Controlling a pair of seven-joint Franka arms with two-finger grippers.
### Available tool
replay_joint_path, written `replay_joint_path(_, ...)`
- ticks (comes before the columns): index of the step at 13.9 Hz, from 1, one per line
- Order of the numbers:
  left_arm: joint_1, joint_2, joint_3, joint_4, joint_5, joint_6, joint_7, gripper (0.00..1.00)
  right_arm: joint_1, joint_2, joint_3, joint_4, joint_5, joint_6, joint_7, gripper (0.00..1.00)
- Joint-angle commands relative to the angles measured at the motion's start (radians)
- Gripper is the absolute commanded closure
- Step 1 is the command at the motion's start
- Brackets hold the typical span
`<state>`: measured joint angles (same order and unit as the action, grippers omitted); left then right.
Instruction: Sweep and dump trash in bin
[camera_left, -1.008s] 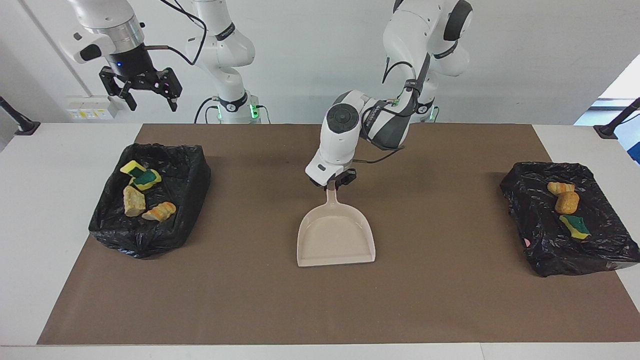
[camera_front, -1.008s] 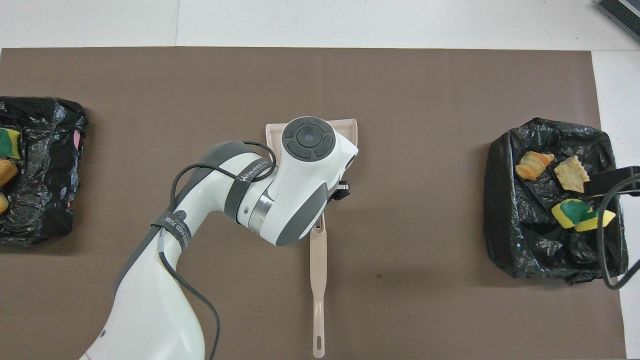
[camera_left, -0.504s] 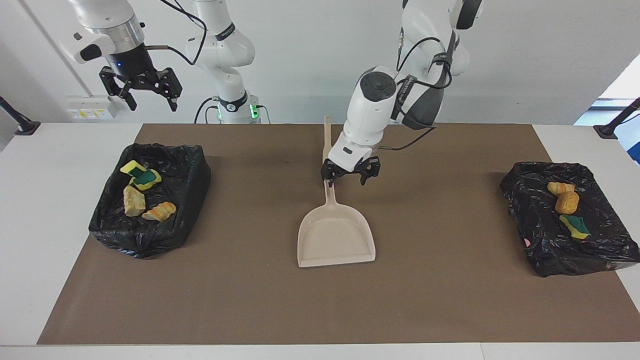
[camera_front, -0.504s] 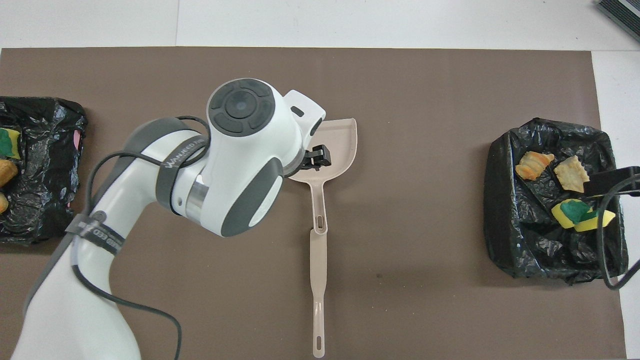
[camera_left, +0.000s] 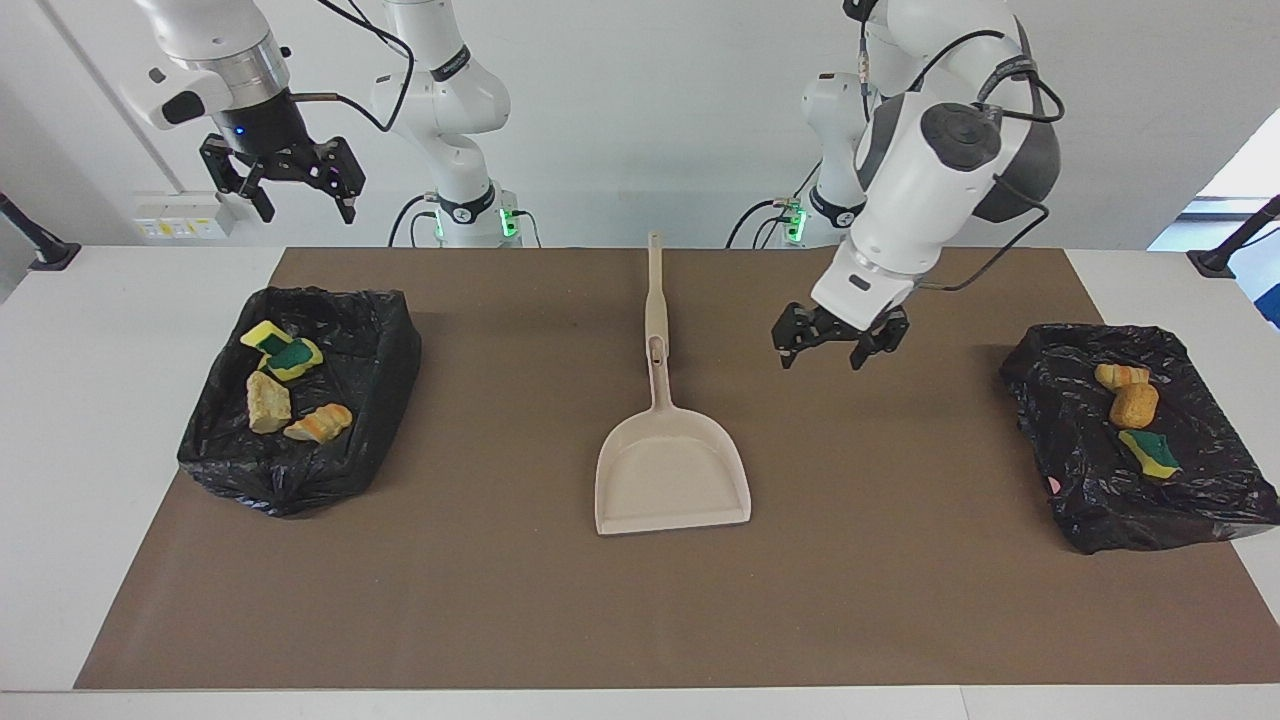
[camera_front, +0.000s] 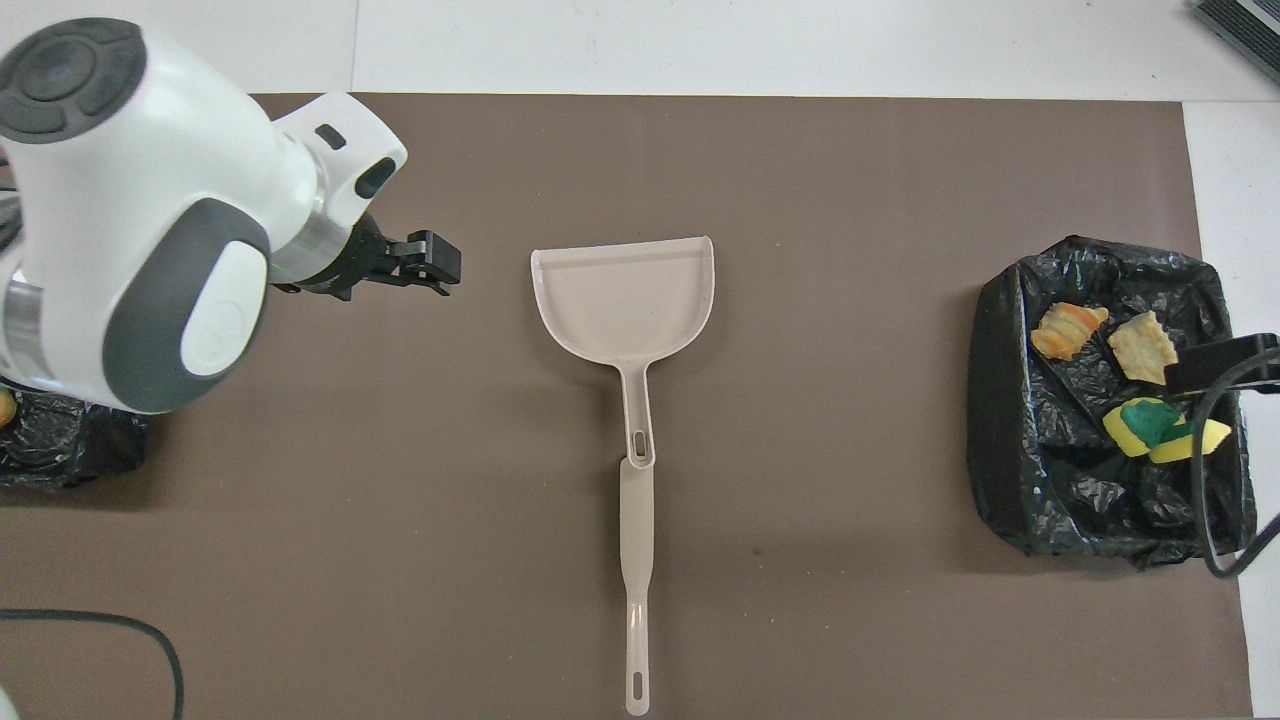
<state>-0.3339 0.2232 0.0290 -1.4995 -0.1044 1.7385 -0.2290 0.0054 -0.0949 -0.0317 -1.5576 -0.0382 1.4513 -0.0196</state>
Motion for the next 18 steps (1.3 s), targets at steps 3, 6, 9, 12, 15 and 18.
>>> replay_joint_path(3,0.139,-0.094,-0.011,-0.01,0.055,-0.126,0.262,0.0,-0.013,-0.023,0.006,-0.024,-0.008,-0.006,-0.026,0.0)
replay_joint_path(6,0.199,-0.156,-0.009,-0.024,0.055,-0.172,0.336,0.0,-0.015,-0.022,0.006,-0.029,-0.008,-0.002,-0.029,0.0)
replay_joint_path(9,0.202,-0.206,-0.009,-0.051,0.057,-0.191,0.338,0.0,-0.013,-0.023,0.007,-0.03,-0.003,-0.012,-0.03,0.0)
replay_joint_path(12,0.202,-0.216,-0.001,-0.057,0.058,-0.221,0.321,0.0,-0.013,-0.026,0.006,-0.03,-0.003,-0.02,-0.031,0.0)
replay_joint_path(15,0.207,-0.22,0.017,-0.056,0.058,-0.28,0.326,0.0,-0.013,-0.029,0.006,-0.038,-0.003,-0.02,-0.031,0.0)
replay_joint_path(18,0.208,-0.245,0.02,-0.039,0.067,-0.269,0.326,0.0,-0.013,-0.029,0.006,-0.038,-0.003,-0.017,-0.031,0.0)
